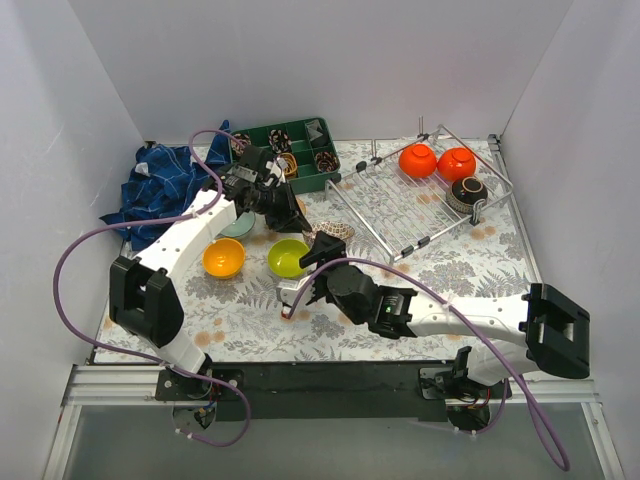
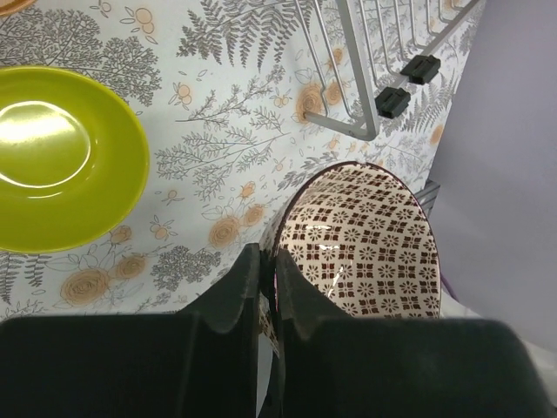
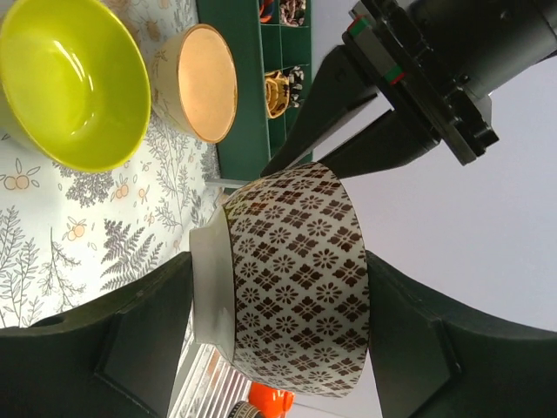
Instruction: Unload the bowls from the dish rack
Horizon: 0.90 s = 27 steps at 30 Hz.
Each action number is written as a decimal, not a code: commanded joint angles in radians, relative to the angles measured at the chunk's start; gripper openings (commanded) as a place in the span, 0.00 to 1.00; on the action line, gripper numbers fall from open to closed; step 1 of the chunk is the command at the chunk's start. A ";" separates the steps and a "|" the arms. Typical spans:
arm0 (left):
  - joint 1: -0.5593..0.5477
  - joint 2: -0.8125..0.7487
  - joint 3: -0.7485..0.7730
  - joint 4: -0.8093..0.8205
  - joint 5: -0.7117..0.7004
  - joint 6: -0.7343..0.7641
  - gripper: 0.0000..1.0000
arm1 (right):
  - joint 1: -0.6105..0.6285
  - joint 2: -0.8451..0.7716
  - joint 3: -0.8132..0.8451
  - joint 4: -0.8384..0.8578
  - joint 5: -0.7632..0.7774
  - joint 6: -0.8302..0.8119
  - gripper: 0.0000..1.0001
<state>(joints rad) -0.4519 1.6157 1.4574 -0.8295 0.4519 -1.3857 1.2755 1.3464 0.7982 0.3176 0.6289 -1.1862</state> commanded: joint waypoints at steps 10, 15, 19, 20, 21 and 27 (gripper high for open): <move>-0.016 -0.039 0.017 -0.036 0.027 0.016 0.00 | -0.004 -0.001 -0.016 0.222 0.091 -0.046 0.07; -0.016 -0.036 0.047 -0.033 -0.008 0.010 0.00 | -0.002 0.005 -0.025 0.232 0.097 -0.069 0.08; -0.016 -0.036 0.070 -0.039 -0.056 0.011 0.00 | 0.002 0.016 -0.028 0.232 0.109 -0.087 0.67; -0.018 -0.034 0.076 -0.039 -0.068 0.011 0.00 | 0.002 0.014 -0.030 0.232 0.111 -0.087 0.73; -0.016 -0.034 0.081 -0.042 -0.087 0.011 0.00 | 0.004 0.013 -0.031 0.232 0.109 -0.087 0.77; -0.014 -0.034 0.113 -0.036 -0.157 0.014 0.00 | 0.004 0.007 -0.044 0.232 0.100 -0.085 0.90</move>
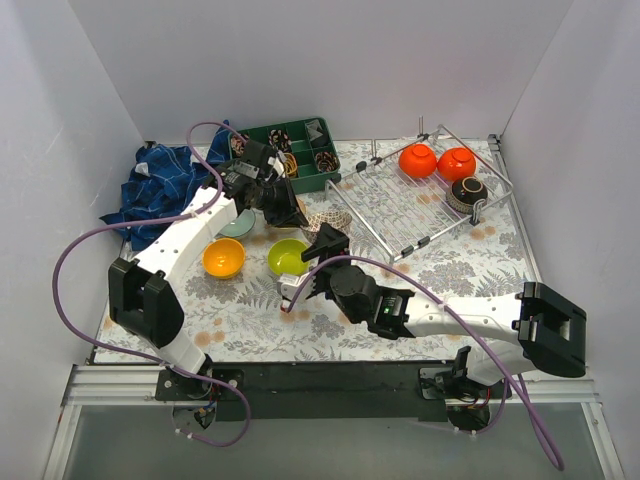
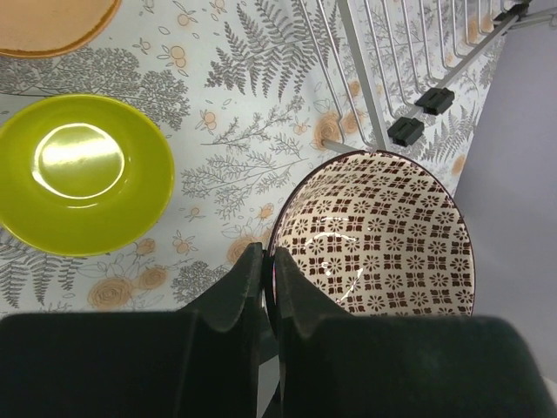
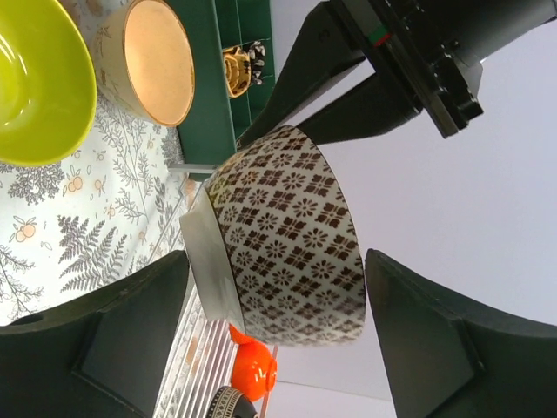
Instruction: Unload the bowls from the dish rack
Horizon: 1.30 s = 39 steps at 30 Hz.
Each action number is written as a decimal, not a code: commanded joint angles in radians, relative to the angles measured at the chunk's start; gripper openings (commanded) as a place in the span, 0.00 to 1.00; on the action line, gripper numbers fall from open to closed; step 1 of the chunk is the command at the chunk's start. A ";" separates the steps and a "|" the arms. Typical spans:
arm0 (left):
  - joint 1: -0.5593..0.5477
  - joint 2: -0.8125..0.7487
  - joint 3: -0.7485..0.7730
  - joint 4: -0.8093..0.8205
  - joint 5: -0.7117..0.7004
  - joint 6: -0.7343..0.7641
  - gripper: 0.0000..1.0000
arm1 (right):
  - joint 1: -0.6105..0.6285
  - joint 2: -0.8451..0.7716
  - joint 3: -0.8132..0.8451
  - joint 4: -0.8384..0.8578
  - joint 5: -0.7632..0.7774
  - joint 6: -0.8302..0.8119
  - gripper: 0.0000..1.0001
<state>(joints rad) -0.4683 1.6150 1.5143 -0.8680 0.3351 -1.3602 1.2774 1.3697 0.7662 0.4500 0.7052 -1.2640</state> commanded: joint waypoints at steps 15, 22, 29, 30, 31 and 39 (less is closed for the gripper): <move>0.026 -0.096 0.037 0.098 -0.253 -0.004 0.00 | 0.007 -0.047 -0.024 0.064 0.013 0.070 0.96; 0.053 -0.173 -0.054 0.187 -0.380 0.010 0.00 | 0.002 -0.084 -0.022 0.038 0.030 0.187 0.97; 0.164 -0.285 -0.242 0.334 -0.490 0.048 0.00 | -0.061 -0.119 0.050 -0.138 0.007 0.452 0.98; 0.183 -0.305 -0.267 0.374 -0.499 0.055 0.00 | -0.090 -0.123 0.076 -0.154 0.004 0.489 0.98; 0.200 -0.311 -0.285 0.392 -0.507 0.062 0.00 | -0.107 -0.124 0.090 -0.199 0.001 0.520 0.98; 0.280 -0.273 -0.408 0.572 -0.672 0.164 0.00 | -0.303 -0.144 0.174 -0.378 -0.088 0.848 0.98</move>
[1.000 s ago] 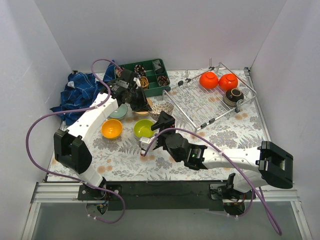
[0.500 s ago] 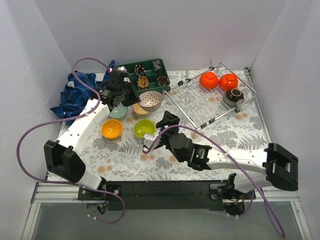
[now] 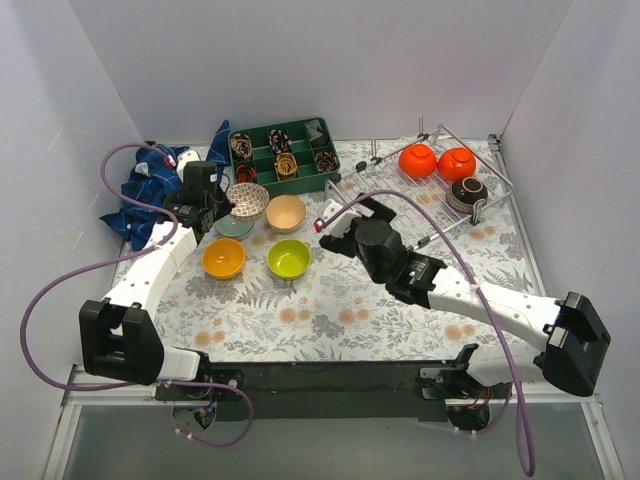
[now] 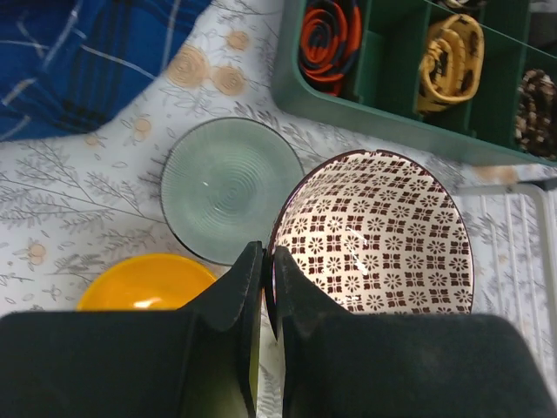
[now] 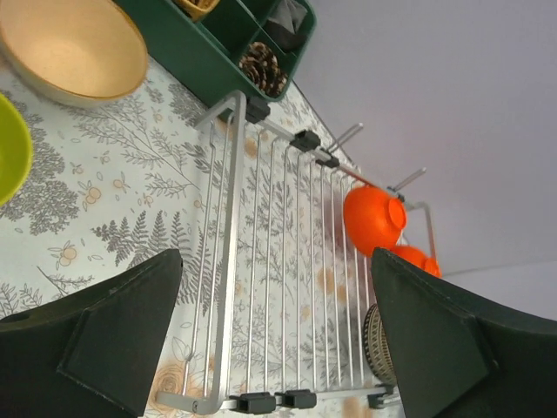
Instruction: Unload the bowls from the dish rack
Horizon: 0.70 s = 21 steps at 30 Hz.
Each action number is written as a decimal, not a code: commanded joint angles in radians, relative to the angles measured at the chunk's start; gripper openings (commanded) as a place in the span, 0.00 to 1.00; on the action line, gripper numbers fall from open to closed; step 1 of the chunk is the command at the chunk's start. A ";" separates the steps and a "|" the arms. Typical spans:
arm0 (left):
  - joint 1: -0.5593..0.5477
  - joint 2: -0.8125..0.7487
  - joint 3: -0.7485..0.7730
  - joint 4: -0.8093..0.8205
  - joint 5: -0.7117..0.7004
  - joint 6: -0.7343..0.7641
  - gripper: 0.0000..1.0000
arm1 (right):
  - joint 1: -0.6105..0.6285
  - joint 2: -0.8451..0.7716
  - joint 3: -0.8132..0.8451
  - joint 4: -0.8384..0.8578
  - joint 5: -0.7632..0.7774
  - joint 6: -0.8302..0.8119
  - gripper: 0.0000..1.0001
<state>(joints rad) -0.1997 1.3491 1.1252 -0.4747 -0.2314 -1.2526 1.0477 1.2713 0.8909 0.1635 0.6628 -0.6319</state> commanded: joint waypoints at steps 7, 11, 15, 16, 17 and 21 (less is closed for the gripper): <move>0.032 0.068 -0.113 0.324 -0.166 0.099 0.00 | -0.162 -0.096 0.019 -0.154 -0.091 0.350 0.98; 0.052 0.107 -0.156 0.380 -0.164 0.090 0.00 | -0.218 -0.116 0.011 -0.197 -0.132 0.399 0.98; 0.060 0.116 -0.189 0.421 -0.158 0.082 0.00 | -0.265 -0.132 0.005 -0.226 -0.137 0.414 0.98; 0.062 0.116 -0.200 0.433 -0.161 0.082 0.00 | -0.273 -0.135 0.003 -0.232 -0.140 0.419 0.98; 0.066 0.116 -0.221 0.441 -0.161 0.084 0.00 | -0.281 -0.141 0.002 -0.232 -0.146 0.429 0.98; 0.071 0.128 -0.251 0.470 -0.154 0.091 0.04 | -0.324 -0.142 -0.003 -0.236 -0.141 0.440 0.98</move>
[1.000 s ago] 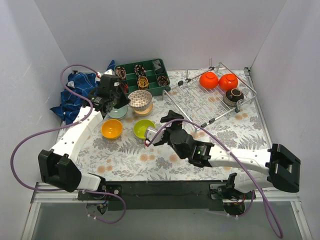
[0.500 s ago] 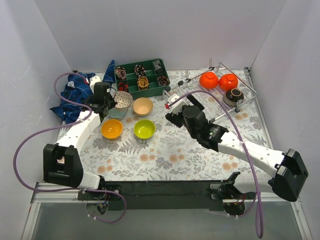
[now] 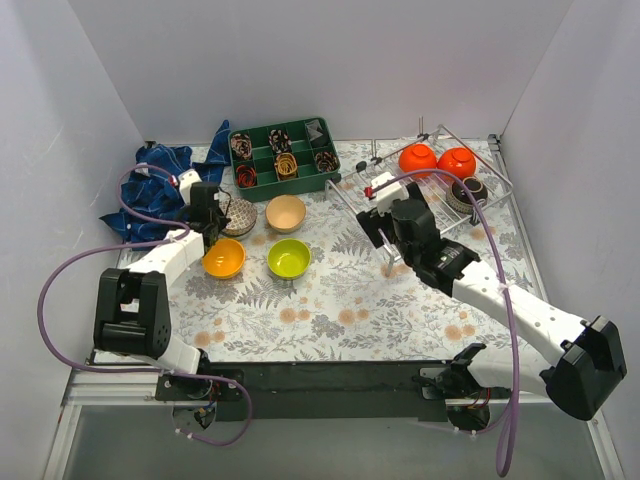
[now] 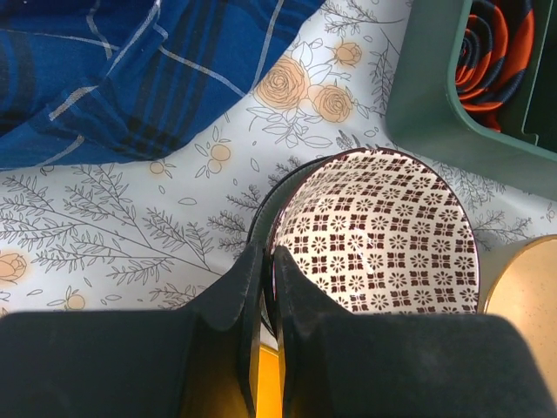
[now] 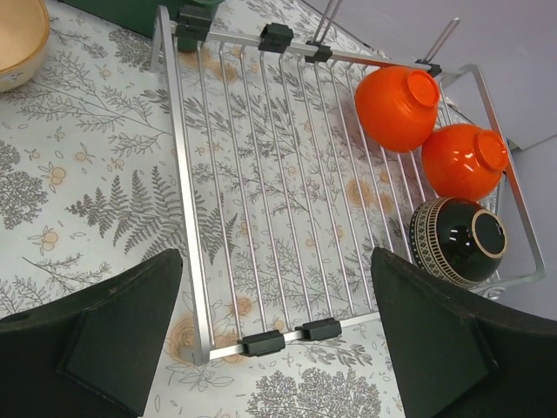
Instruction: Unload the bowls from the dish rack
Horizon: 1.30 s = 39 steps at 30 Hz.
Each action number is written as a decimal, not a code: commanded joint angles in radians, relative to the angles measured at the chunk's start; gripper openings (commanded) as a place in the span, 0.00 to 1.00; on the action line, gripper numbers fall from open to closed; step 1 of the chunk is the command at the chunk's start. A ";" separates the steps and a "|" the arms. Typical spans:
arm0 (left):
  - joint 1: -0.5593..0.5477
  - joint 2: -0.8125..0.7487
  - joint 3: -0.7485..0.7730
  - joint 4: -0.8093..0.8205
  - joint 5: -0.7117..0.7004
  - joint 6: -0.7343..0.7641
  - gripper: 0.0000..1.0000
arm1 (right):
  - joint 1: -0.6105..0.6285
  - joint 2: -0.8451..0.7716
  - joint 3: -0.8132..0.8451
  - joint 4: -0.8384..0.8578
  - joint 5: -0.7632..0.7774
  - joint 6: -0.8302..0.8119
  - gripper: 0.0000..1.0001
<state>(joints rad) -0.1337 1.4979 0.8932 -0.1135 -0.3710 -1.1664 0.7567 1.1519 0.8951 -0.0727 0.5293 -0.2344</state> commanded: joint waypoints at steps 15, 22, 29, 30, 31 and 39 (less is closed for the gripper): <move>0.006 -0.206 0.159 -0.248 0.207 0.002 0.98 | -0.313 0.124 0.160 -0.016 0.031 -0.032 0.98; 0.006 -0.289 0.217 -0.492 0.360 -0.029 0.98 | -0.434 0.348 0.300 0.053 -0.069 -0.195 0.97; 0.006 -0.395 0.190 -0.597 0.394 -0.091 0.98 | -0.490 0.604 0.465 0.172 -0.118 -0.423 0.98; 0.006 -0.410 0.184 -0.592 0.386 -0.102 0.98 | -0.494 0.627 0.473 0.221 -0.124 -0.456 0.98; 0.006 -0.424 0.168 -0.588 0.385 -0.117 0.98 | -0.499 0.675 0.488 0.238 -0.135 -0.491 0.98; 0.006 -0.522 0.102 -0.574 0.347 -0.185 0.98 | -0.510 0.858 0.627 0.277 -0.206 -0.652 0.99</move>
<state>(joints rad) -0.1307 1.0199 1.0252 -0.6727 0.0002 -1.3193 0.2497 1.9781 1.4521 0.1097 0.3614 -0.7612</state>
